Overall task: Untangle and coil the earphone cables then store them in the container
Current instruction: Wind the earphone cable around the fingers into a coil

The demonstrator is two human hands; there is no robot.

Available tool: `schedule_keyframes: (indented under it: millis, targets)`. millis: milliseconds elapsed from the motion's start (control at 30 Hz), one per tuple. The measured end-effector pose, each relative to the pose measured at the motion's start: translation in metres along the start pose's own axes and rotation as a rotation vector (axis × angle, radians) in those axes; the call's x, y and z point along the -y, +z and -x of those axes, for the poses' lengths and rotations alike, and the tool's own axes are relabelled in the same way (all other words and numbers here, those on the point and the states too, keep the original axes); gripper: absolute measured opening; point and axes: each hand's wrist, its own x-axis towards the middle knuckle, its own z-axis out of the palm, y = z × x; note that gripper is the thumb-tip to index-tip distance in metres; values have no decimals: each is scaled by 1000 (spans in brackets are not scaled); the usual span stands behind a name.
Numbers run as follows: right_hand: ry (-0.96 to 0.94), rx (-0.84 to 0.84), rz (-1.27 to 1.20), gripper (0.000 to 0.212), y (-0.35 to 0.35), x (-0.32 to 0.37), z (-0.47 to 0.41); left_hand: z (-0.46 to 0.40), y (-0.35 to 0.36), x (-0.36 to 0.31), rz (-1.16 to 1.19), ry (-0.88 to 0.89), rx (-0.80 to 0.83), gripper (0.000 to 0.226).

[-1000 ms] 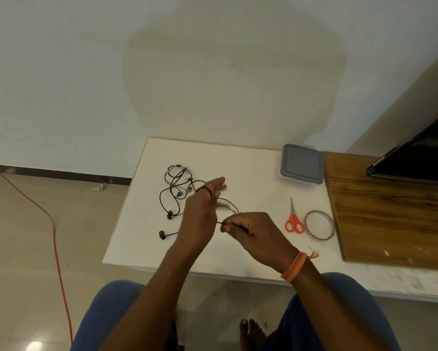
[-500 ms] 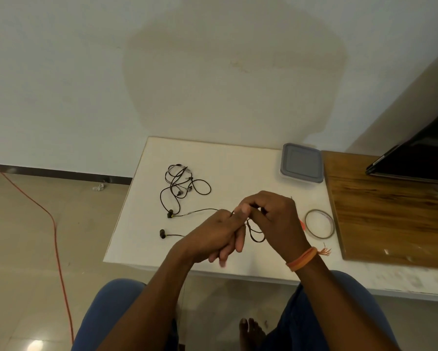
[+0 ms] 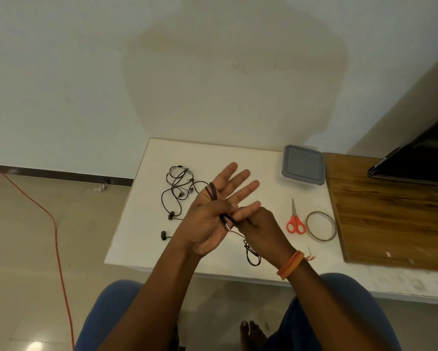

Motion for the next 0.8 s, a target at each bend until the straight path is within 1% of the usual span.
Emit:
schedule_keyframes:
  millis: [33,100,200,267,333,400,500,533,567,600,667,733,800]
  targets:
    - [5,39,0,33,2,2,2,-1,-3,0,-51,22,-49,77]
    - [55,103,-11,34,5,8,4,-1,-7,-1,-245,54,-180,85]
    - [140,197,-5,34,5,13,7,0,-9,-2,-521,101,-355,90]
    - [168,262,24,38,1,15,8,0,-10,-1,-630,125,-428,90]
    - [184,296,4,39,-4,16,8,0,-13,-1,-715,149,-480,87]
    - [226,270,-66,35,-9,17,8,-1,-14,-1,-708,171,-524,81]
    - [298,234,-191,20,-15,15,7,-3,-14,-2,-528,198,-576,69]
    - [318,238,-226,16,-16,15,7,-4,-14,-2,-504,193,-588,66]
    - [333,245,-253,20,-16,15,7,-5,-14,-3,-518,179,-589,64]
    - [337,248,-268,23,-16,15,7,-6,-15,-3,-580,154,-583,63]
    - [306,226,-264,17,-15,15,6,-8,-17,-2,-812,80,-532,59]
    - [281,182,-264,11,-14,13,5,-6,-20,2,-1112,-17,-424,51]
    - [259,131,-288,11,-14,11,5,-2,-22,7,-1392,-105,-311,38]
